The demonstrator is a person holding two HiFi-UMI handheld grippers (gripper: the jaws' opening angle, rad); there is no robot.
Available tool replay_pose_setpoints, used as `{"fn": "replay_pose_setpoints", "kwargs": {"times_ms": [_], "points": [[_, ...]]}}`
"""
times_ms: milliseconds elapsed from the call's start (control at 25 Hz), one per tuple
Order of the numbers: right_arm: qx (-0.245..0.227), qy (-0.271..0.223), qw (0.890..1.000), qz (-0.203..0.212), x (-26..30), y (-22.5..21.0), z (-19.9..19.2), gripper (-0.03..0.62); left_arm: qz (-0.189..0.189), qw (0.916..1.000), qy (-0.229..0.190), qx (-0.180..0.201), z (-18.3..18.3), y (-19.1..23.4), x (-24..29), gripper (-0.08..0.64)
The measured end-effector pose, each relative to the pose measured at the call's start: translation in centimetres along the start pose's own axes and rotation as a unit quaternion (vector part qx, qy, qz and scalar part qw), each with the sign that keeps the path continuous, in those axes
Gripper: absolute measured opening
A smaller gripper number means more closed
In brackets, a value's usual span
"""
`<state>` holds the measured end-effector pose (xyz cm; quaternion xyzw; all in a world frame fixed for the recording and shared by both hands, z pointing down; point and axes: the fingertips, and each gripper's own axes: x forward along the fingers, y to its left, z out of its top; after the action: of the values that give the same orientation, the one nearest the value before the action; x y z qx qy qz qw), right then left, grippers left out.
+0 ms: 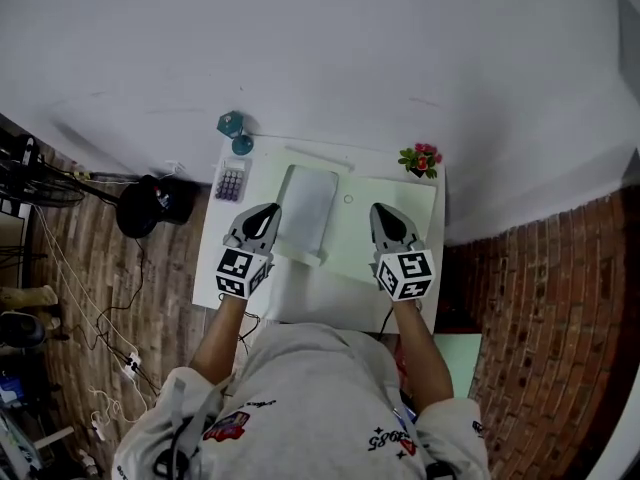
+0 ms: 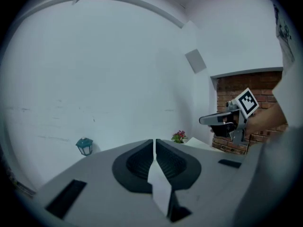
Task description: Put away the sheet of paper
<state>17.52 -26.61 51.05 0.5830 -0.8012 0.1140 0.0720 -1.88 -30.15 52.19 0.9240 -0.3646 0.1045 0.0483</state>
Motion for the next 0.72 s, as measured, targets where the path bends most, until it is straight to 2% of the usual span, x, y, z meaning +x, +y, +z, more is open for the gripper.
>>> {"fn": "replay_pose_setpoints", "kwargs": {"times_ms": [160,360,520,720], "points": [[-0.040,-0.054,0.998,-0.006,-1.7,0.6,4.7,0.003,-0.007,0.9999,-0.012,0.004,1.3,-0.4,0.8,0.032],[-0.050,-0.104,0.993,-0.009,-3.8,1.1,8.5,0.003,-0.016,0.9993,-0.031,0.012,3.3,-0.9,1.1,0.032],[-0.070,-0.121,0.990,-0.016,-4.7,1.3,9.0,0.003,-0.019,0.9988,-0.042,0.018,4.2,-1.5,1.0,0.032],[-0.064,-0.118,0.991,-0.017,-4.7,1.3,8.1,0.002,-0.017,0.9988,-0.043,0.017,4.3,-1.6,0.7,0.032]]}}
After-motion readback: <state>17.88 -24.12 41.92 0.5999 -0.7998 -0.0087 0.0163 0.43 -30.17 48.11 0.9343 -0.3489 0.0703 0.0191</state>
